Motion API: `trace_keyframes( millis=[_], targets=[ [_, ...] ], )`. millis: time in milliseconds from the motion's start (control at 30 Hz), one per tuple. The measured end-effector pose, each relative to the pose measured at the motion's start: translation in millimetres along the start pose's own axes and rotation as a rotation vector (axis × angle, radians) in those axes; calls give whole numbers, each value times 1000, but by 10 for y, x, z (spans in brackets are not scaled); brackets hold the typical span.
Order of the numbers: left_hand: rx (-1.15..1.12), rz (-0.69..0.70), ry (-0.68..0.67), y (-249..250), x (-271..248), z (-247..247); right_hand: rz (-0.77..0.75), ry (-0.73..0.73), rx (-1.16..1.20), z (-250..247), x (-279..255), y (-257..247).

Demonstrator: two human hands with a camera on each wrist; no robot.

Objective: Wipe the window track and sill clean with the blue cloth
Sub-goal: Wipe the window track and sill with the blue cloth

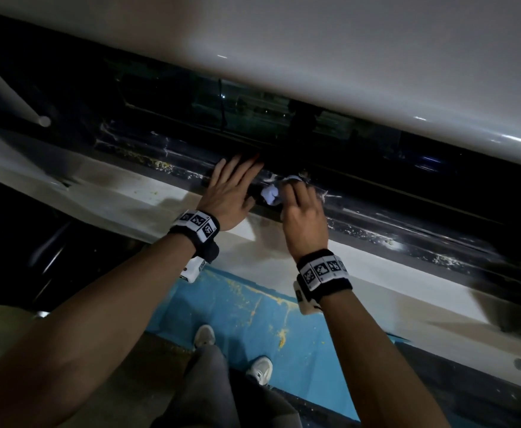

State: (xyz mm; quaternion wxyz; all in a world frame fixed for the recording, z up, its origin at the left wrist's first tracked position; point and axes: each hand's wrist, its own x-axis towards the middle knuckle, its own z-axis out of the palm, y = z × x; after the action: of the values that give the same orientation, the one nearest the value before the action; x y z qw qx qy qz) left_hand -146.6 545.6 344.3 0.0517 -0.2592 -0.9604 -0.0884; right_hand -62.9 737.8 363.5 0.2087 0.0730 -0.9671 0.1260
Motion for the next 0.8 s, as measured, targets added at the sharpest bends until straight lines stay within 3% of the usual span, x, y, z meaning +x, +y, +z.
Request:
trace_keyframes(
  millis=[167, 267, 400, 500, 600, 733, 800],
  targets=[
    [-25, 9, -7, -14, -40, -71, 66, 51, 28, -218, -312, 404],
    [-42, -11, -27, 39, -29, -112, 149, 81, 50, -194, -244, 260],
    [-74, -18, -32, 80, -4, -157, 76, 25, 50, -258, -251, 362],
    [-138, -18, -8, 129, -7, -218, 128, 15, 30, -417, -455, 679],
    [-263, -32, 50, 311, -14, -318, 216, -4, 105, -588, -454, 805],
    [-476, -39, 69, 732, 157, -463, 421, 144, 226, -680, -207, 682],
    [-506, -42, 38, 923, 328, -444, 365, 102, 195, -524, -126, 540]
  ],
)
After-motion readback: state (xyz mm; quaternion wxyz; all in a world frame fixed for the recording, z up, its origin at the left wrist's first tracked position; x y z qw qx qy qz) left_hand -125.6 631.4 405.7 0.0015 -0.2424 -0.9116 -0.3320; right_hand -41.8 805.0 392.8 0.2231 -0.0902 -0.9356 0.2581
